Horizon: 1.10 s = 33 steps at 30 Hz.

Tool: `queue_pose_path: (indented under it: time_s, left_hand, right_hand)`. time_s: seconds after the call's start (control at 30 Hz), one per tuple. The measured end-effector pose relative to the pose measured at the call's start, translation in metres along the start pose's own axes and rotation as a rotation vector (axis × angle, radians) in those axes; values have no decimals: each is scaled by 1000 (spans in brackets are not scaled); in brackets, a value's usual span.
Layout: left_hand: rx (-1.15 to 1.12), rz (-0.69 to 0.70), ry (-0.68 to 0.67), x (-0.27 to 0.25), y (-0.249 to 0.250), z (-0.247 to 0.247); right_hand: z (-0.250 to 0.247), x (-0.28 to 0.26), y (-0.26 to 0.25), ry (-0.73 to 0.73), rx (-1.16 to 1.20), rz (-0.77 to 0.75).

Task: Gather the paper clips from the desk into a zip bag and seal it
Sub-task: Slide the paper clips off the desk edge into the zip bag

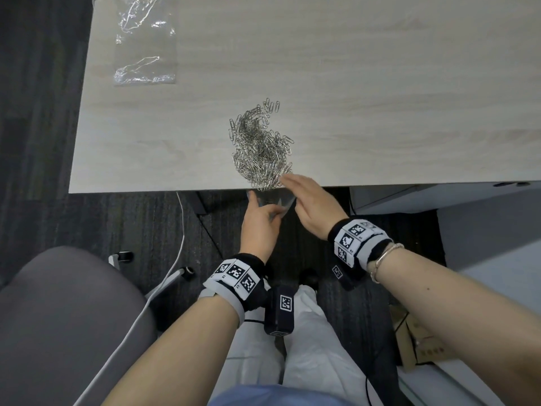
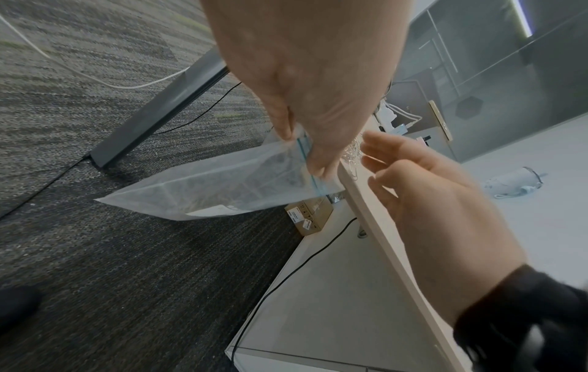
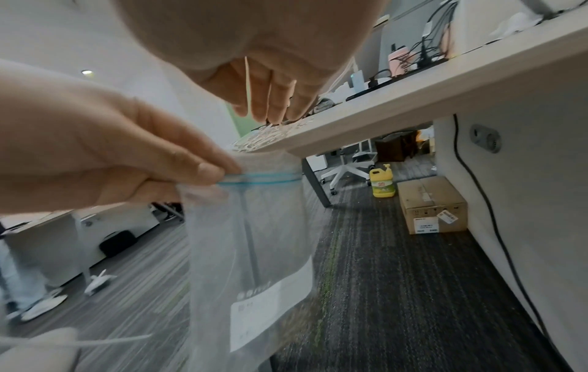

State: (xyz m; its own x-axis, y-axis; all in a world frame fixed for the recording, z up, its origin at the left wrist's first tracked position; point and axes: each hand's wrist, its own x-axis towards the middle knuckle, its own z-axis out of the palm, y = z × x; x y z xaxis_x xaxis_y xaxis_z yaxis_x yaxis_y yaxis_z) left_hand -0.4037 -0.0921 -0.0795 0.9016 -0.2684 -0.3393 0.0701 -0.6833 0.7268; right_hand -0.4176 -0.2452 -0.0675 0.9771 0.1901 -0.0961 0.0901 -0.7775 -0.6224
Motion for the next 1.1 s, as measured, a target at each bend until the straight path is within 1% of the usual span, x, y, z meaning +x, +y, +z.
queue_pose_path:
  time_s: [0.07, 0.17, 0.3, 0.43, 0.5, 0.57, 0.63, 0.7, 0.77, 0.83, 0.97, 1.1]
  left_hand:
    - [4, 9, 4, 0, 1, 1]
    - [-3, 30, 2, 0, 3, 1]
    - [25, 17, -9, 0, 10, 1]
    - [13, 55, 12, 0, 11, 2]
    - [6, 75, 9, 1, 9, 2]
    - [-20, 89, 8, 2, 6, 3]
    - [-24, 103, 15, 2, 6, 3]
    - [-8, 90, 13, 1, 6, 1]
    - [-1, 87, 8, 1, 7, -1]
    - [0, 71, 8, 0, 5, -3]
    - [17, 20, 12, 1, 1, -12]
    - [27, -3, 13, 1, -5, -19]
  right_hand:
    - [-9, 10, 8, -34, -64, 21]
    - [-20, 23, 21, -156, -193, 27]
    - [-22, 24, 27, -271, -308, -21]
    - [-16, 14, 18, -330, -317, -85]
    - [-11, 9, 13, -356, -260, -119]
    - [-11, 5, 9, -334, -152, -129]
    - [-20, 7, 9, -253, -76, -94]
    - [-30, 14, 12, -174, -51, -33]
    - [-38, 23, 14, -148, -62, 6]
    - [-41, 33, 15, -161, -72, 9]
    - [-32, 49, 10, -200, -156, -68]
    - [-19, 52, 4, -299, -267, -102]
